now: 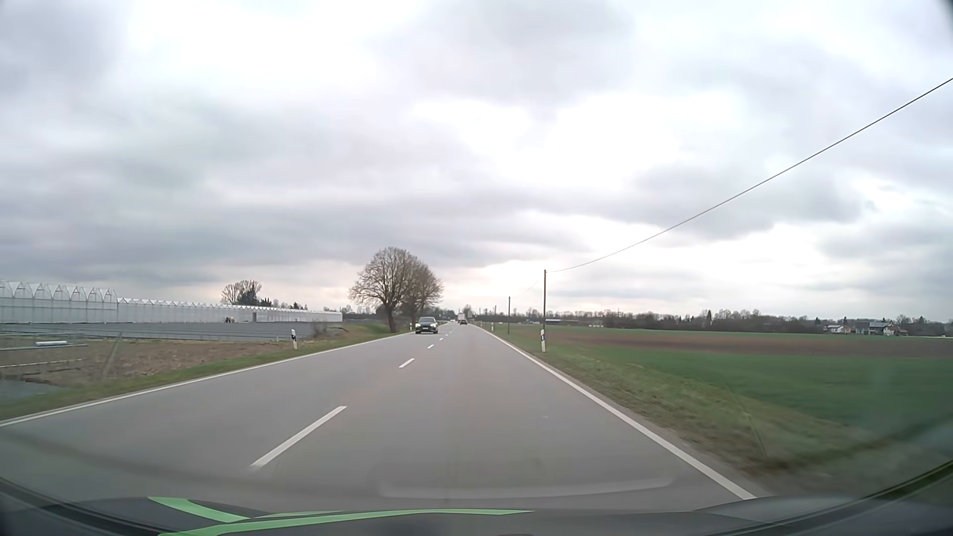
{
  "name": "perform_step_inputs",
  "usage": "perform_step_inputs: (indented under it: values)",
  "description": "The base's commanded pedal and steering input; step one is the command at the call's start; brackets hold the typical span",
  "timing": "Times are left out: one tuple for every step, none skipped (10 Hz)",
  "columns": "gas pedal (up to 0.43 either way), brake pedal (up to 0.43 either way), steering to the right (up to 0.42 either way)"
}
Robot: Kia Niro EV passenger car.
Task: Follow the waypoints while adhering to traffic rules and regulations
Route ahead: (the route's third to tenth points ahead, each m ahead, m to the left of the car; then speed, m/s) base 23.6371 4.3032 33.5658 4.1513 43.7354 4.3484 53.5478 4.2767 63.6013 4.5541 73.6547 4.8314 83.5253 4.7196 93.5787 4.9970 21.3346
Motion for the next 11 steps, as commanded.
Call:
perform_step_inputs:
  values:
    - [0.197, 0.000, 0.001]
    - [0.197, 0.000, 0.001]
    - [0.197, 0.000, 0.001]
    - [0.197, 0.000, 0.001]
    - [0.197, 0.000, 0.001]
    - [0.197, 0.000, 0.001]
    - [0.197, 0.000, 0.001]
    - [0.197, 0.000, 0.001]
    - [0.197, 0.000, 0.001]
    - [0.197, 0.000, 0.001]
    - [0.197, 0.000, 0.001]
